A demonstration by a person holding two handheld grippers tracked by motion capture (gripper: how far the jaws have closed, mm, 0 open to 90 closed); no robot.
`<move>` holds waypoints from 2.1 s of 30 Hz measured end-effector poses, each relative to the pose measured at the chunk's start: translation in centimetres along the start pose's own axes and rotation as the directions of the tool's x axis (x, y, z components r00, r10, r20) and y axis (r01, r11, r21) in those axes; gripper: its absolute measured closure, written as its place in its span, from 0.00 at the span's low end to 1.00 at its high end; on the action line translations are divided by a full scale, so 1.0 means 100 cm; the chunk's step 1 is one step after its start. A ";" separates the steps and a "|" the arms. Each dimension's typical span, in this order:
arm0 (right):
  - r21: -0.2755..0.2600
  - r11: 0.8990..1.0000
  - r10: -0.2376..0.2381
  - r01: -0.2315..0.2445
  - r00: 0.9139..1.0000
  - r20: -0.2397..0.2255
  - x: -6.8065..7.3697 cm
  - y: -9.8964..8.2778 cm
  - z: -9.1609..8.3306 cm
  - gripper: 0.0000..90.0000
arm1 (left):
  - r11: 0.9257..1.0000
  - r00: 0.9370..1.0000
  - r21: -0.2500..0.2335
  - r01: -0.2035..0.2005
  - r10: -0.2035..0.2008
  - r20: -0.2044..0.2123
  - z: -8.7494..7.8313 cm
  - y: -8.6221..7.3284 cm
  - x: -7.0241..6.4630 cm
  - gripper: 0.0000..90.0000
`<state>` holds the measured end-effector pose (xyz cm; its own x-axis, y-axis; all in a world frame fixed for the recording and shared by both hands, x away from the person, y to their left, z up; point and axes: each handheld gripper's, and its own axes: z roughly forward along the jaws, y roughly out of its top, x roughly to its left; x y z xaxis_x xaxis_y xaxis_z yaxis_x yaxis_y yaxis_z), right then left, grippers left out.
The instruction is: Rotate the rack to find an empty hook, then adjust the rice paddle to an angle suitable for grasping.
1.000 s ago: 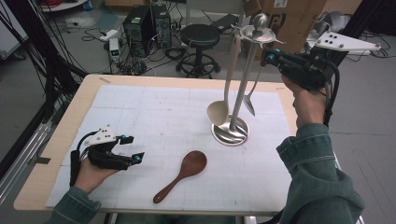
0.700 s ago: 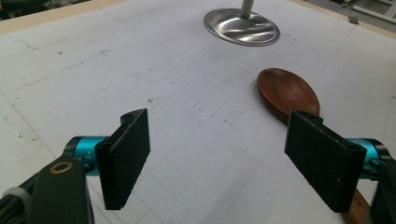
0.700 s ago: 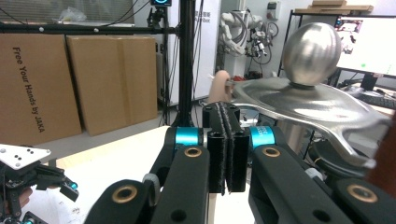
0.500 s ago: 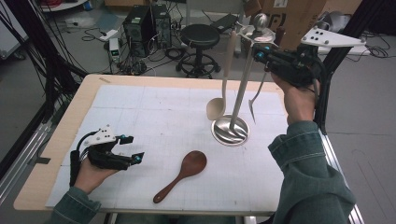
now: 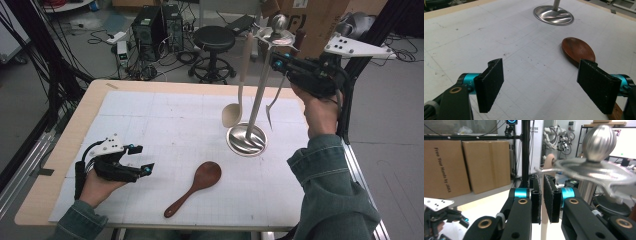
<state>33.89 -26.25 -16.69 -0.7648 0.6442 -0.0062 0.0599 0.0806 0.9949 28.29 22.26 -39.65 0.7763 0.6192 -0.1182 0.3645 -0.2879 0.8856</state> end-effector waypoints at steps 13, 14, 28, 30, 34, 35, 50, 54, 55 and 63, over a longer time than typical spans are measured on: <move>0.034 0.998 0.061 -0.059 0.997 -0.050 0.005 -0.046 -0.002 0.70 | 1.000 1.000 0.001 -0.005 0.005 -0.016 0.000 -0.001 0.000 0.21; 0.038 0.997 0.063 -0.061 0.997 -0.052 0.005 -0.052 -0.002 0.69 | 1.000 1.000 0.001 -0.006 0.006 -0.017 0.000 -0.002 0.000 0.21; 0.113 0.985 0.138 -0.129 0.988 -0.071 0.015 -0.124 0.002 0.55 | 1.000 1.000 0.001 -0.007 0.007 -0.026 0.003 -0.007 -0.004 0.20; 0.133 0.982 0.145 -0.134 0.987 -0.073 0.019 -0.135 0.002 0.54 | 1.000 1.000 0.008 -0.010 0.010 -0.025 0.003 -0.008 -0.004 0.20; 0.144 0.978 0.164 -0.151 0.983 -0.080 0.023 -0.155 0.001 0.53 | 1.000 1.000 0.008 -0.008 0.008 -0.024 0.004 -0.009 -0.006 0.20; 0.144 0.977 0.167 -0.155 0.983 -0.081 0.024 -0.159 0.001 0.53 | 1.000 1.000 0.007 -0.006 0.006 -0.021 0.005 -0.010 -0.006 0.20; 0.215 0.963 0.185 -0.161 0.978 -0.096 0.041 -0.204 0.001 0.52 | 1.000 1.000 0.025 -0.010 0.010 -0.010 0.008 -0.014 -0.010 0.20; 0.246 0.958 0.180 -0.147 0.976 -0.118 0.048 -0.214 0.002 0.58 | 1.000 1.000 0.024 -0.011 0.011 -0.015 0.008 -0.014 -0.010 0.20; 0.260 0.955 0.182 -0.145 0.975 -0.126 0.050 -0.216 0.003 0.61 | 1.000 1.000 0.024 -0.009 0.010 -0.015 0.008 -0.014 -0.010 0.20; 0.310 0.945 0.164 -0.101 0.969 -0.186 0.062 -0.230 0.008 0.85 | 1.000 1.000 0.028 -0.010 0.010 -0.015 0.009 -0.014 -0.011 0.20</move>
<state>28.29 -23.50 -39.71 -0.8502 0.4961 0.1761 0.3328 0.2474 0.9100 27.41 21.33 -41.15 0.7724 0.6268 -0.1026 0.3711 -0.3144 0.8738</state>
